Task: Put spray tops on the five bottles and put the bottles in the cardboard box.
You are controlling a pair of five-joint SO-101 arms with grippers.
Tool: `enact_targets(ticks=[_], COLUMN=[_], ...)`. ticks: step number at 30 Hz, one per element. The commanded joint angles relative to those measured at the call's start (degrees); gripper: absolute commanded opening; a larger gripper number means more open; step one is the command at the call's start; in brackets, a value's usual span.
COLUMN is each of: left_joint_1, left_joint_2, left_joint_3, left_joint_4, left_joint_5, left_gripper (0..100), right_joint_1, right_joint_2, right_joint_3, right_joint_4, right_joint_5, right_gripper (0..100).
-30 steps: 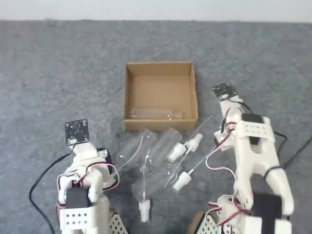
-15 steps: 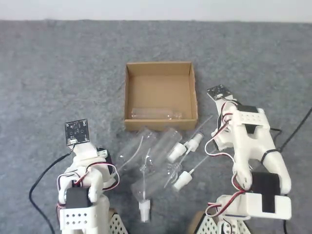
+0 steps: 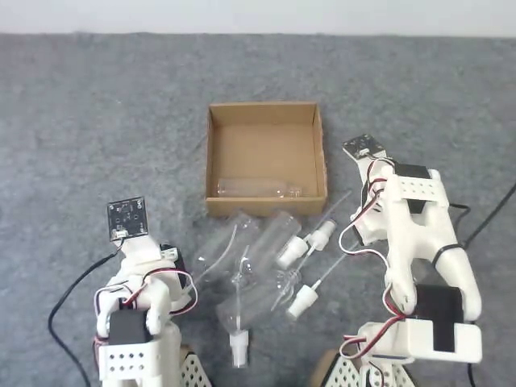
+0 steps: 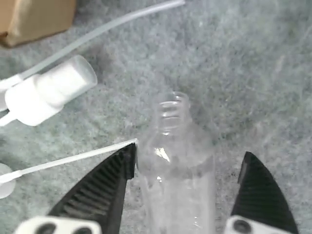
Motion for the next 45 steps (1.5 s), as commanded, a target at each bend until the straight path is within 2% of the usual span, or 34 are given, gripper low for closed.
enact_targets(ticks=[1,11,30,36,45], left_joint_1=[0.0,0.0,0.0,0.0,0.0], left_joint_2=[-0.9,-0.9,-0.9,-0.9,-0.9], left_joint_3=[-0.7,-0.7,-0.7,-0.7,-0.7], left_joint_4=[0.3,0.3,0.3,0.3,0.3], left_joint_5=[-0.3,-0.3,-0.3,-0.3,-0.3], left_gripper=[1,1,1,1,1], right_joint_1=[-0.3,-0.4,-0.6,-0.7,-0.4], right_joint_2=[-0.6,-0.5,-0.6,-1.2,-1.3], right_joint_3=[-3.1,-1.8,1.3,1.2,-4.6], right_joint_4=[0.5,0.5,-0.7,-0.5,9.7], right_joint_5=[-0.2,2.2,2.2,2.2,2.2], right_gripper=[19.9,17.7,16.9,3.0,3.1])
